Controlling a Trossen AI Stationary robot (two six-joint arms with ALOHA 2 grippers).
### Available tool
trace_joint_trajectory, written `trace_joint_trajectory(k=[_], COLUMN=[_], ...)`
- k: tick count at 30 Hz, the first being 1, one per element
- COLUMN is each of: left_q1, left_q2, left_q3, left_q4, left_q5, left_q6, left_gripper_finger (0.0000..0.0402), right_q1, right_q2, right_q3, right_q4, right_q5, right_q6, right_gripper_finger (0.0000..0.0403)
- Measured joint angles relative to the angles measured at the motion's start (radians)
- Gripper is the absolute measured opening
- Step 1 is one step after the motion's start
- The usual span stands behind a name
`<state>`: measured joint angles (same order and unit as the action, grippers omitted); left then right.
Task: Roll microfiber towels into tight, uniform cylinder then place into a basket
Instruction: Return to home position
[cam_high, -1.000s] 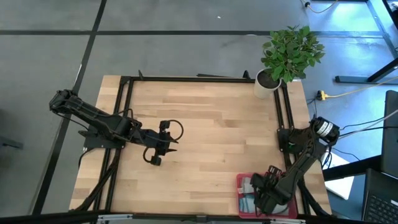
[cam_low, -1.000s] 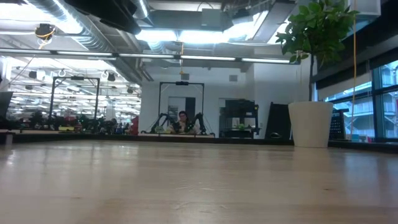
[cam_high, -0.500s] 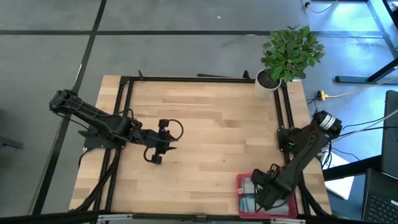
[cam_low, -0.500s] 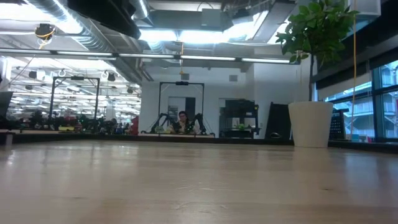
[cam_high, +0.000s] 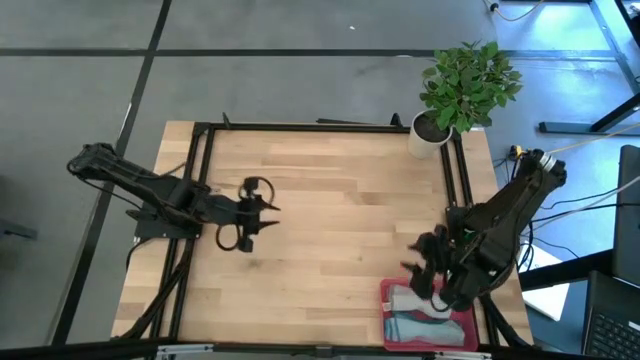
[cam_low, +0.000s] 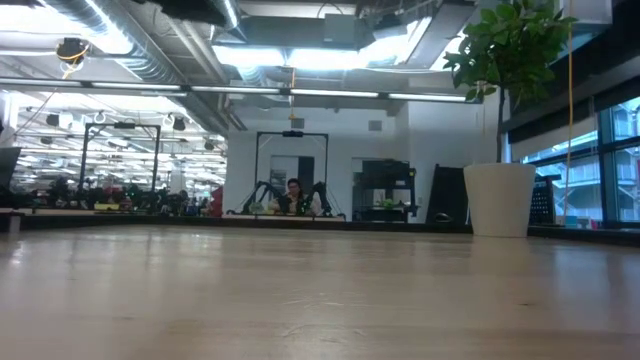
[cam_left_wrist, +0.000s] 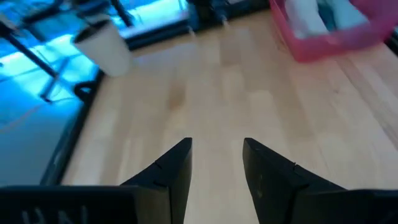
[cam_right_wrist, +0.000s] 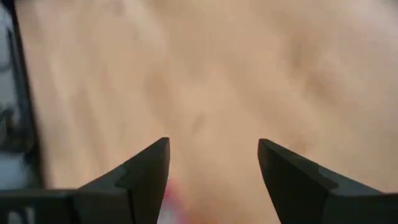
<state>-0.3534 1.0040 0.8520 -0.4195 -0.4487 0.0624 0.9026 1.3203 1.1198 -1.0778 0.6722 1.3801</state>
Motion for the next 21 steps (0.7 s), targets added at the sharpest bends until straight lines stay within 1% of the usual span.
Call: trace_joint_trajectory(k=[3, 4, 5, 7, 10, 13, 15, 16, 18, 21], left_q1=[0.010, 0.015, 0.019, 0.030, 0.049, 0.061, 0.068, 0.074, 0.090, 0.117], left_q2=[-0.067, -0.089, -0.111, -0.156, -0.210, -0.242, -0.261, -0.271, -0.298, -0.336], left_q3=[0.000, 0.000, 0.000, 0.000, 0.000, 0.000, 0.000, -0.003, -0.016, -0.044], left_q4=[-0.018, -0.030, -0.045, -0.100, -0.116, -0.126, -0.141, -0.143, -0.141, -0.140], left_q5=[-0.017, -0.017, -0.019, -0.020, -0.009, 0.057, 0.077, 0.076, 0.070, 0.073], left_q6=[0.001, 0.002, 0.015, 0.037, 0.028, 0.057, 0.078, 0.079, 0.081, 0.102], left_gripper_finger=[0.0135, 0.0134, 0.0132, 0.0124, 0.0099, 0.0061, 0.0031, 0.0017, 0.0005, 0.0008], right_q1=[-0.016, -0.030, -0.047, -0.086, -0.144, -0.191, -0.211, -0.217, -0.223, -0.224], right_q2=[-0.042, -0.055, -0.068, -0.089, -0.109, -0.124, -0.140, -0.151, -0.174, -0.213], right_q3=[0.000, 0.000, 0.000, 0.000, 0.000, 0.000, 0.000, 0.000, 0.000, 0.000], right_q4=[-0.027, -0.034, -0.039, -0.058, -0.053, -0.044, -0.056, -0.057, -0.058, -0.057], right_q5=[0.226, 0.285, 0.329, 0.379, 0.422, 0.427, 0.427, 0.427, 0.419, 0.407], right_q6=[-0.125, -0.170, -0.215, -0.302, -0.458, -0.614, -0.659, -0.676, -0.706, -0.745], right_gripper_finger=[0.0242, 0.0237, 0.0230, 0.0209, 0.0156, 0.0084, 0.0031, 0.0016, 0.0012, 0.0009])
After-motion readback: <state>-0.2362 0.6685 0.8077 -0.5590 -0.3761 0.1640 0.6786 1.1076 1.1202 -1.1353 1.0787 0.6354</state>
